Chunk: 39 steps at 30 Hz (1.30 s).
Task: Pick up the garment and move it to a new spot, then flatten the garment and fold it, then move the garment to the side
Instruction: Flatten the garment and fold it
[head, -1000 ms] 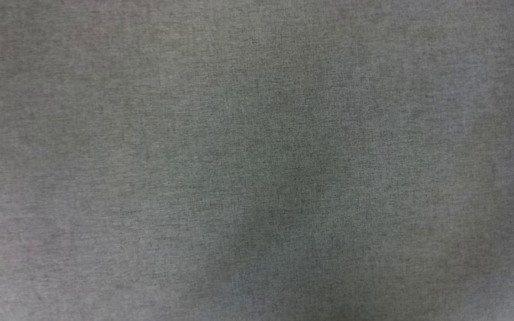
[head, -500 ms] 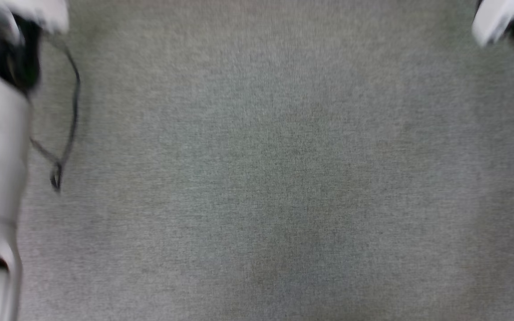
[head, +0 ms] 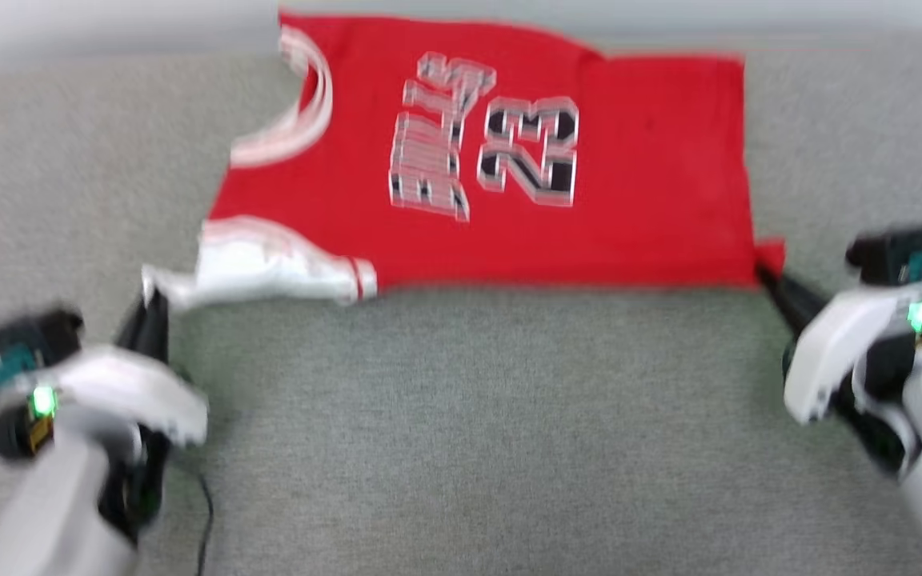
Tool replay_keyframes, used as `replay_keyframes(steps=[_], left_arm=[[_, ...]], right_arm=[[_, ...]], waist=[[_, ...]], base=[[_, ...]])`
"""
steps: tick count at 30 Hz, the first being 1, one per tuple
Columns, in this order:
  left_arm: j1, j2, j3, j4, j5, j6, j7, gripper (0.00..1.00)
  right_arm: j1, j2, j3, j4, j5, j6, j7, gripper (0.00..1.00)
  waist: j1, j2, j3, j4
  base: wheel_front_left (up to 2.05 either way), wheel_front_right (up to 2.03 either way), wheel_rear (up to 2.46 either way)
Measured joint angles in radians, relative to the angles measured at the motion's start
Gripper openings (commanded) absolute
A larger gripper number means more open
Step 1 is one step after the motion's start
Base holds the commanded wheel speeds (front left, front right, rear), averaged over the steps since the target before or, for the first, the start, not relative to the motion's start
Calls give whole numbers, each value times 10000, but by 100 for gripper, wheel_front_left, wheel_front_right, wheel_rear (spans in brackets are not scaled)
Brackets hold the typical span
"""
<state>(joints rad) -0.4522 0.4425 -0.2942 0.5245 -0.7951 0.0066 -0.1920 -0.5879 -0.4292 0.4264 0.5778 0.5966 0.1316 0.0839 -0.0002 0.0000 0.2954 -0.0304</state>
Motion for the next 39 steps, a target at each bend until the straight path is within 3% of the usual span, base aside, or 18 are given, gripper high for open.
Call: replay_keyframes(steps=[11, 16, 21, 26, 39], left_arm=[[4975, 681, 92, -4870, -389, 2615, 1718, 0], [6292, 957, 134, -6362, -656, 3298, 2391, 0], [7048, 1214, 215, -7342, -800, 3716, 2786, 0], [6645, 1277, 109, -7553, -759, 3534, 2890, 0], [2906, 826, -362, -5241, -445, 2021, 2696, 0]], right_arm=[[4190, -263, -1482, -2938, -155, 0, 1768, 0], [5862, -27, -2412, -4334, -464, -2, 2767, 0], [7091, 481, -3313, -5597, -815, -2, 3687, 0], [7257, 972, -3929, -6220, -1074, -4, 4380, 0], [4258, 963, -3287, -5060, -1432, -6, 4681, 0]], waist=[[-3, 1, -1967, -17], [-3, 0, -2539, 55], [-2, 0, -2791, 213], [-2, 0, -2617, 249], [3, 0, -1081, 3]], base=[[0, 0, 0], [0, 0, 0], [0, 0, 0], [0, 0, 0], [0, 0, 0]])
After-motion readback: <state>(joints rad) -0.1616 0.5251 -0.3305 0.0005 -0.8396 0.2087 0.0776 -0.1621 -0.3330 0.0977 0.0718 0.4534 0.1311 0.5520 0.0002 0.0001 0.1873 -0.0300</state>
